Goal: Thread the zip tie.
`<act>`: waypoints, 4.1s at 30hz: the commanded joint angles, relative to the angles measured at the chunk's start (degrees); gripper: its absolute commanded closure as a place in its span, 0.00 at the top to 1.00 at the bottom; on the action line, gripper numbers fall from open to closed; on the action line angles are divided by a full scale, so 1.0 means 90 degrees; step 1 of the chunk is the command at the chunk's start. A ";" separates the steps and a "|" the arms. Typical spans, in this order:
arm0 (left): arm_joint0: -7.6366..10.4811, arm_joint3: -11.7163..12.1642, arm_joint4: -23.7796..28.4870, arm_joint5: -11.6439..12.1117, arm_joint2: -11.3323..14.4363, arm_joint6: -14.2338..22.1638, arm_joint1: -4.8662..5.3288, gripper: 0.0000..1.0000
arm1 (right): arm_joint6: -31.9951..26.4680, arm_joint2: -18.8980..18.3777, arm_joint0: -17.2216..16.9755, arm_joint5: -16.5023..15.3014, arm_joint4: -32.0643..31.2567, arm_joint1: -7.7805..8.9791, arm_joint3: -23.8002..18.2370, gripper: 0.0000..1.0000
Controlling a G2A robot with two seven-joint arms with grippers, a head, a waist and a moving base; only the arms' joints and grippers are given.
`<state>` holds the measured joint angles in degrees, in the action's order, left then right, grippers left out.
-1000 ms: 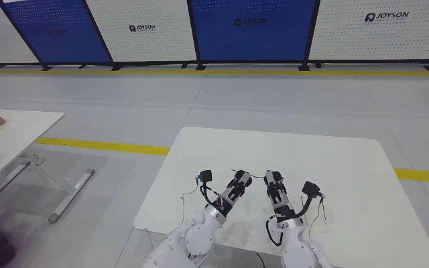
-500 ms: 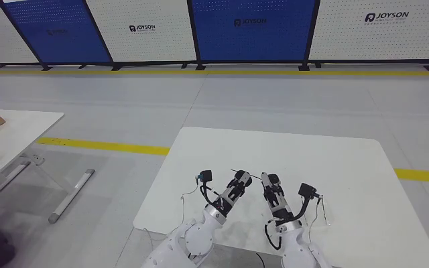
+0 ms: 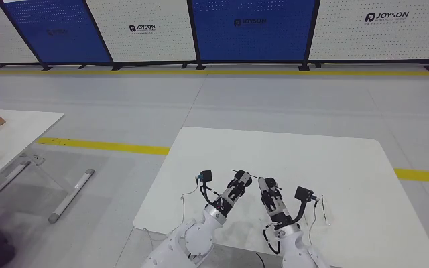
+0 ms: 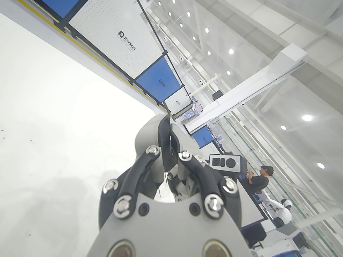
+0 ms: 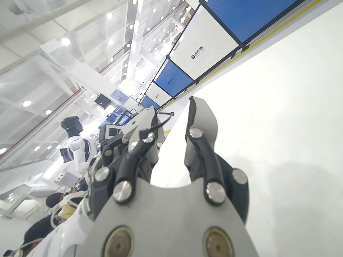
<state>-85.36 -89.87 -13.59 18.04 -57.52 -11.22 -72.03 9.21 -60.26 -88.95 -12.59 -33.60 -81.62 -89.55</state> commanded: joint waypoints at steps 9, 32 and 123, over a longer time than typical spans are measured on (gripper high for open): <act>0.0000 0.0000 0.0000 0.0000 0.0000 0.0000 0.0000 0.00 | 0.0085 -0.0025 -0.0036 -0.0112 0.0059 0.0002 0.0028 0.12; 0.0000 0.0000 0.0000 0.0000 0.0000 0.0000 0.0000 0.00 | -0.0921 -0.0167 0.0198 -0.0206 0.0600 0.0043 0.0104 0.00; -0.0280 -0.0566 0.0503 -0.0040 -0.0559 0.1413 0.0128 0.00 | -0.1920 -0.0259 0.0522 -0.0350 0.0750 0.0200 0.0139 0.00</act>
<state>-87.88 -94.96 -9.12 17.64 -62.50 1.57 -70.88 -7.95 -62.61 -84.27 -15.68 -26.97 -79.83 -88.28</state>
